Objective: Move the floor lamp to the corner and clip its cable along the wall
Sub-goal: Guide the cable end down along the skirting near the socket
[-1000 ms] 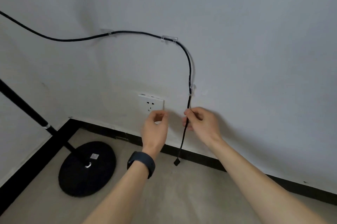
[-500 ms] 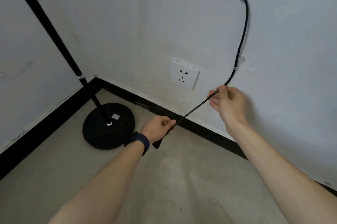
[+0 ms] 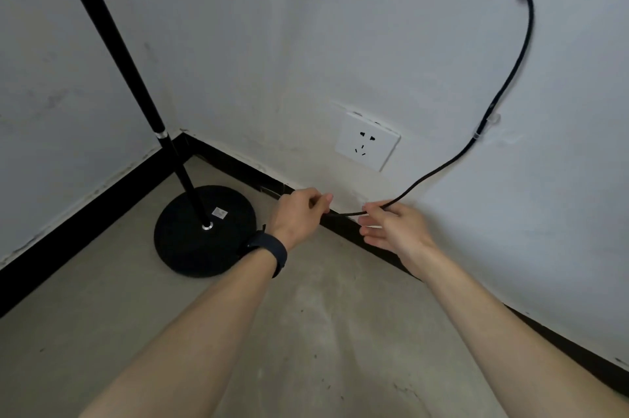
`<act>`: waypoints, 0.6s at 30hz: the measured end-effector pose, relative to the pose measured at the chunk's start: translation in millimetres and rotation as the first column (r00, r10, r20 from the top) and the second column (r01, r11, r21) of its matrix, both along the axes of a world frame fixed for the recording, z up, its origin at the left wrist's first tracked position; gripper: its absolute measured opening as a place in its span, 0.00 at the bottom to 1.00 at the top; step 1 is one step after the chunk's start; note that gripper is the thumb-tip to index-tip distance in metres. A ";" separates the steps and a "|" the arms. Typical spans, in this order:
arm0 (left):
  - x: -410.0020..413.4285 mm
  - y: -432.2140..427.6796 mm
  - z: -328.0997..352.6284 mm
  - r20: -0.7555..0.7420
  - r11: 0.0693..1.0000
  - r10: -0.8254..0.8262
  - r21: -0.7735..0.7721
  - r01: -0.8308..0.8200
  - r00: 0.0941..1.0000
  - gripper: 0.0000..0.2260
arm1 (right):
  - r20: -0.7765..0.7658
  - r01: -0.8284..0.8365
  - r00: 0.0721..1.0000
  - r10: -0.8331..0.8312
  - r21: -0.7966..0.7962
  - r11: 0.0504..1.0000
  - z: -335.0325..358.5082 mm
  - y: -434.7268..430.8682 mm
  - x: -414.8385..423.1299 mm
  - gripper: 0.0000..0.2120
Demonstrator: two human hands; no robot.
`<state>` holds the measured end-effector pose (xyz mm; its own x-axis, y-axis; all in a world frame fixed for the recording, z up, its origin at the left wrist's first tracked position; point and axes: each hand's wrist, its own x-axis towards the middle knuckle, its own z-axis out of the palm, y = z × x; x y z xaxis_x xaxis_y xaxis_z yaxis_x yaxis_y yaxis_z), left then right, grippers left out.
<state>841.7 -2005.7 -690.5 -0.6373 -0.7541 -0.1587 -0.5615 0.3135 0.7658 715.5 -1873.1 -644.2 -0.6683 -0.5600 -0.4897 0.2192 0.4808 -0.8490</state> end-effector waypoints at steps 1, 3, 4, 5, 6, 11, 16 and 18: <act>1.1 -1.6 -0.7 -0.003 1.000 -0.012 0.006 0.012 1.000 0.18 | 0.005 0.027 1.000 -0.027 -0.009 1.000 -3.4 -2.6 -1.6 0.06; 5.3 -1.3 -3.8 0.047 0.997 -0.071 -0.001 0.072 0.996 0.19 | -0.010 0.124 0.992 -0.124 -0.032 0.992 -11.5 -8.7 -5.2 0.07; 8.6 -0.8 -8.3 0.106 0.994 -0.100 -0.031 0.104 0.989 0.19 | -0.019 0.178 0.984 -0.179 -0.036 0.983 -16.0 -11.3 -6.8 0.07; 12.3 -0.3 -13.7 0.175 0.988 -0.118 -0.079 0.134 0.977 0.18 | -0.025 0.229 0.973 -0.230 -0.042 0.973 -20.6 -13.4 -8.3 0.08; 16.8 -0.5 -20.3 0.225 0.981 -0.118 -0.121 0.148 0.967 0.16 | -0.033 0.270 0.962 -0.272 -0.047 0.962 -24.4 -14.9 -9.1 0.08; 24.5 -4.6 -48.0 0.092 0.989 -0.106 0.112 0.096 0.990 0.13 | -0.157 0.292 0.943 -0.292 -0.023 0.956 -40.0 -19.6 -12.4 0.08; -8.5 -0.3 -46.5 0.043 0.999 0.036 0.024 -0.037 0.998 0.09 | -0.116 0.297 0.948 -0.296 -0.009 0.955 -44.2 -23.5 -13.7 0.08; -17.8 1.1 -49.2 0.014 0.994 0.096 0.042 -0.097 0.995 0.08 | -0.075 0.335 0.938 -0.338 -0.044 0.941 -45.6 -24.3 -12.7 0.12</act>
